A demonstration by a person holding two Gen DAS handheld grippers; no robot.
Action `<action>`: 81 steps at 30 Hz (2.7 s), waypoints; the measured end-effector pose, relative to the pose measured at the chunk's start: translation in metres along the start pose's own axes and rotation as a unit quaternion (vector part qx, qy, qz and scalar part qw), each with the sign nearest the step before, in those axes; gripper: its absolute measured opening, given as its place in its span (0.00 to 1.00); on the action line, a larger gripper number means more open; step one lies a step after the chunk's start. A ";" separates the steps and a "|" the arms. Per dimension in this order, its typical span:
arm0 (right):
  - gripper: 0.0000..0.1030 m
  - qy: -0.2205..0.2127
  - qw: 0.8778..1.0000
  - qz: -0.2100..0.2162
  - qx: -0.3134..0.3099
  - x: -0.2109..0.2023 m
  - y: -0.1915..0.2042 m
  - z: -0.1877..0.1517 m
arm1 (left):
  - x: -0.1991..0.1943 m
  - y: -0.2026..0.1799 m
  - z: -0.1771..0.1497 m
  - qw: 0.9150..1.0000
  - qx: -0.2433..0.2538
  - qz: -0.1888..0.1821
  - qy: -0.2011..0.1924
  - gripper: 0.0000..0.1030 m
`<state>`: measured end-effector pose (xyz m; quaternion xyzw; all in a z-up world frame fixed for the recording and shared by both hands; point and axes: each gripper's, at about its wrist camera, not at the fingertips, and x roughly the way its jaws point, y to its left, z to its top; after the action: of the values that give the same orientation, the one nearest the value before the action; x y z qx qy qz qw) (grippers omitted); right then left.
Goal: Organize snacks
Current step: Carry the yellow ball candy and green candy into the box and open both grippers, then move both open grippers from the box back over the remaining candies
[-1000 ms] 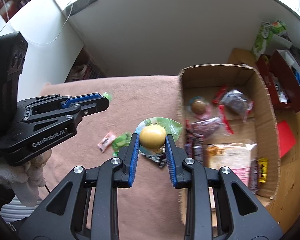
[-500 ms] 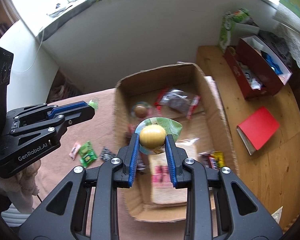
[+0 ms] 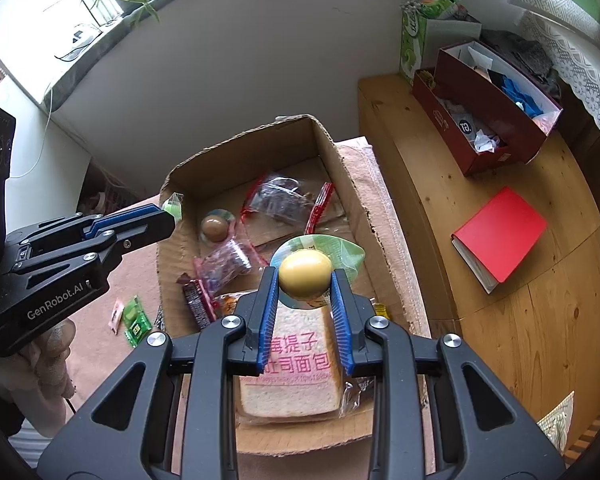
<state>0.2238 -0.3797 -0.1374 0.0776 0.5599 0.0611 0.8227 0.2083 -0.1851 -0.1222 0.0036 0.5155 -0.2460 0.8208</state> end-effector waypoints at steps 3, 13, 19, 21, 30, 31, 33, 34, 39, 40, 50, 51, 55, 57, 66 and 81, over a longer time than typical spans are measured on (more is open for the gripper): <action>0.27 0.004 1.000 0.004 0.003 0.006 -0.002 0.001 | 0.006 0.000 0.002 1.000 -0.001 0.003 0.005 0.12; 0.27 0.010 1.000 0.008 0.005 0.017 -0.002 0.001 | 0.016 -0.005 0.007 1.000 0.005 0.011 0.015 0.13; 0.42 0.011 1.000 -0.002 -0.004 0.017 0.000 0.000 | 0.017 -0.005 0.010 1.000 0.005 0.008 0.015 0.17; 0.55 0.007 1.000 -0.006 -0.004 0.016 0.000 0.000 | 0.018 -0.005 0.010 1.000 0.005 0.012 0.017 0.26; 0.56 0.005 1.000 -0.007 0.001 0.012 0.000 -0.001 | 0.012 0.000 0.009 1.000 0.000 0.020 0.010 0.39; 0.56 0.005 1.000 -0.007 0.001 0.012 0.001 -0.001 | 0.011 0.000 0.009 1.000 -0.001 0.020 0.009 0.39; 0.56 0.004 1.000 -0.006 0.000 0.010 0.003 -0.002 | 0.008 0.002 0.008 1.000 -0.001 0.023 0.006 0.39; 0.56 0.003 1.000 -0.005 0.000 0.009 0.004 -0.002 | 0.006 0.002 0.007 1.000 -0.002 0.023 0.004 0.39; 0.56 -0.001 1.000 -0.002 -0.007 0.002 0.015 -0.005 | -0.007 0.011 0.003 1.000 -0.008 0.025 -0.004 0.39; 0.56 -0.002 1.000 -0.001 -0.008 0.001 0.018 -0.005 | -0.009 0.013 0.002 1.000 -0.010 0.025 -0.006 0.39; 0.56 -0.012 0.999 0.028 -0.030 -0.016 0.052 -0.015 | -0.046 0.050 -0.020 0.998 -0.051 0.036 -0.030 0.39; 0.56 -0.012 0.999 0.034 -0.033 -0.017 0.056 -0.016 | -0.050 0.057 -0.025 0.997 -0.058 0.040 -0.031 0.39; 0.56 -0.008 0.997 0.052 -0.052 -0.019 0.076 -0.023 | -0.065 0.083 -0.041 0.994 -0.087 0.052 -0.032 0.39; 0.56 -0.003 0.996 0.061 -0.063 -0.018 0.086 -0.028 | -0.072 0.094 -0.052 0.993 -0.098 0.058 -0.030 0.39; 0.56 0.043 0.988 0.094 -0.112 0.003 0.139 -0.054 | -0.081 0.129 -0.097 0.987 -0.142 0.075 -0.011 0.39; 0.47 0.125 0.982 0.112 -0.084 0.061 0.181 -0.065 | -0.054 0.133 -0.140 0.989 -0.131 0.059 0.038 0.39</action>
<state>0.1830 -0.1871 -0.1815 0.0623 0.6393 0.2086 0.7375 0.1255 -0.0100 -0.1748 -0.0641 0.5730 -0.1271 0.8071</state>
